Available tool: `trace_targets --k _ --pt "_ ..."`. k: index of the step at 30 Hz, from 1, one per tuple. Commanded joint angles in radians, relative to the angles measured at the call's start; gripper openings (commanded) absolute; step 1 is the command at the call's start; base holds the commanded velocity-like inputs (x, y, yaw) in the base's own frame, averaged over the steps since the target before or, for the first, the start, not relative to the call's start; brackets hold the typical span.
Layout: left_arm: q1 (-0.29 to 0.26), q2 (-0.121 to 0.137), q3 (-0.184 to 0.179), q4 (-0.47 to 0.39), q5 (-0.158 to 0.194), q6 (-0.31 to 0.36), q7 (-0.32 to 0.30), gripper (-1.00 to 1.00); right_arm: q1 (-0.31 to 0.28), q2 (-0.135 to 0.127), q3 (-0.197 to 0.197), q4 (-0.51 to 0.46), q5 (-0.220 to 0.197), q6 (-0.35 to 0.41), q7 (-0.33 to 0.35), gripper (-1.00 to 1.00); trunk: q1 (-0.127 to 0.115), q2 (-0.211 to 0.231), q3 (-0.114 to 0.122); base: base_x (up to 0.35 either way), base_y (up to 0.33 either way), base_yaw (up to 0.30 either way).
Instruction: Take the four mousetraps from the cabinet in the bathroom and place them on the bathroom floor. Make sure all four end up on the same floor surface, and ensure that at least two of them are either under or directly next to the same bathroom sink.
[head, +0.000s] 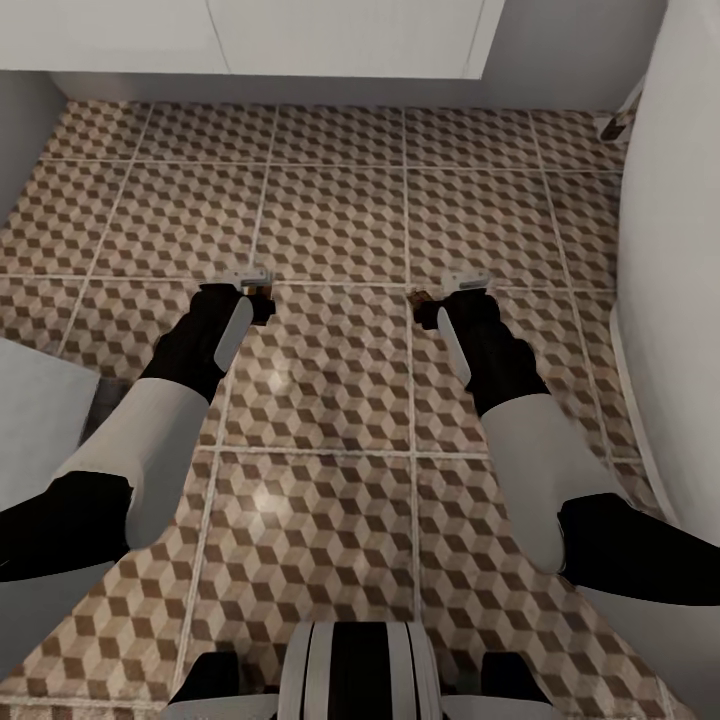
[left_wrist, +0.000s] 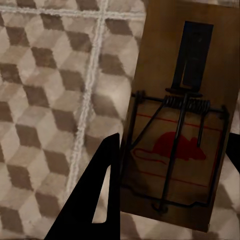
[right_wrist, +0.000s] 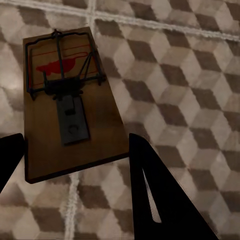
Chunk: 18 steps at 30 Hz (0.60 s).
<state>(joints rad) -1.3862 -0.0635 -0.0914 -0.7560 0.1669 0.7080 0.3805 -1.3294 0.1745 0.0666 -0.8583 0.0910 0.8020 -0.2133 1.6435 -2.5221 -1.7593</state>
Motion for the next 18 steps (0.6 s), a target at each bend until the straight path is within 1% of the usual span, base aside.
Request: trace_targets --k 1,13,18 --pt "0.0 0.001 -0.004 -0.001 0.007 0.004 0.012 -1.0 -0.001 0.0 0.002 -0.001 0.007 0.006 -0.003 -1.0 0.0 -0.001 -0.006 0.0 0.0 0.0" --pt "0.0 0.001 -0.003 -0.002 0.007 0.004 0.012 -1.0 -0.001 0.0 0.002 -0.001 0.007 0.006 -0.003 -1.0 0.006 -0.003 -0.072 0.0 0.0 0.0" --pt "0.0 0.001 -0.004 -0.002 0.006 0.004 0.012 -1.0 -0.001 0.0 0.002 -0.001 0.007 0.006 -0.003 -1.0 0.008 -0.004 -0.073 0.0 0.0 0.0"
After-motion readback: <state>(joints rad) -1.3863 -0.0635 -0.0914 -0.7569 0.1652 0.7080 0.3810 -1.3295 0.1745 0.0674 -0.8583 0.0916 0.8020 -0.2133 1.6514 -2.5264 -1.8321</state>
